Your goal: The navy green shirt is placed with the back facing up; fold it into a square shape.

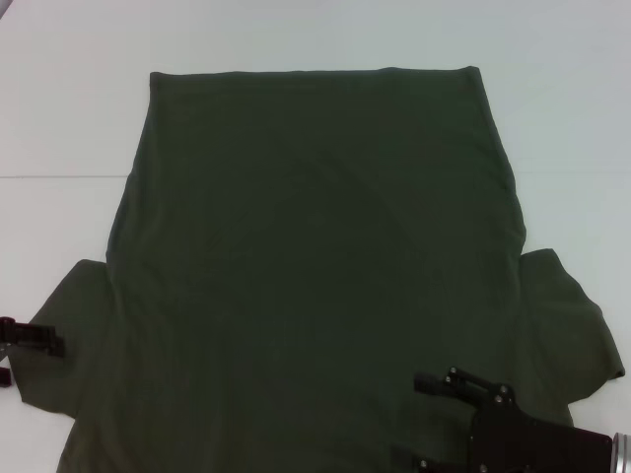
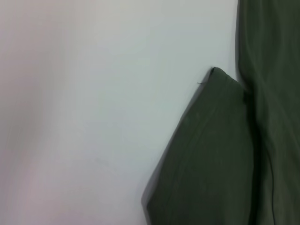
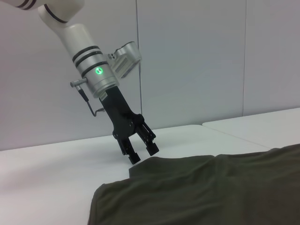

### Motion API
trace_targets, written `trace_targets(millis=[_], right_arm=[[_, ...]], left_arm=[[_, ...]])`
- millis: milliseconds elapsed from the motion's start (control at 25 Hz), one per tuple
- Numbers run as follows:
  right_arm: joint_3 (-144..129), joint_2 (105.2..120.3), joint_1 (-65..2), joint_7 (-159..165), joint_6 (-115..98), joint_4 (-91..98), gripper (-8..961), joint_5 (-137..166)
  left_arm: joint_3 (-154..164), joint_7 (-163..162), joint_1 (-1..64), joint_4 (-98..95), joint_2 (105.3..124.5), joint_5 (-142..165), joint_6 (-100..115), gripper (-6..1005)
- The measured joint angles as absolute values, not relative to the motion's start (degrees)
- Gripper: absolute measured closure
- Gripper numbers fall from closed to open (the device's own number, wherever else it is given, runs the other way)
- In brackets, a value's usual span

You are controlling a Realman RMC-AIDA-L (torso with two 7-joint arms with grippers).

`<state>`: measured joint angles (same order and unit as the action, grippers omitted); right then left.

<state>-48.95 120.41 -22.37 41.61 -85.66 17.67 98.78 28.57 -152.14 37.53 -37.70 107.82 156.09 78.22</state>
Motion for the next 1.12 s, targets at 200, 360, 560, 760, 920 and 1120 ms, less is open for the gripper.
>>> trace_targets(millis=[200,360,560,760,920,1120], right_arm=[[-49.0,120.41,-22.5,41.6,-85.6,17.7,57,98.8],[-49.0,120.41,-22.5,41.7,-85.6,17.7,57,98.8],[-49.0,120.41,-22.5,41.7,-85.6,17.7,57,98.8],[-49.0,120.41,-22.5,41.7,-85.5,17.7,57,98.8],[-49.0,120.41,-22.5,41.7,-85.4,17.7,57,98.8],[-48.9,120.41,-22.6,41.7,-85.4,17.7,56,98.8]], left_arm=[[28.6,-152.1,37.5,-37.7,107.98,156.2,78.0,67],[28.6,-152.1,37.5,-37.6,108.05,156.7,77.7,67],[28.6,-152.1,37.5,-37.5,108.22,157.1,77.5,67],[28.6,-152.1,37.6,-37.2,108.22,157.1,77.5,66],[28.6,-152.1,37.9,-36.9,108.21,157.0,77.5,66],[28.6,-152.0,38.2,-36.4,108.3,156.6,77.5,66]])
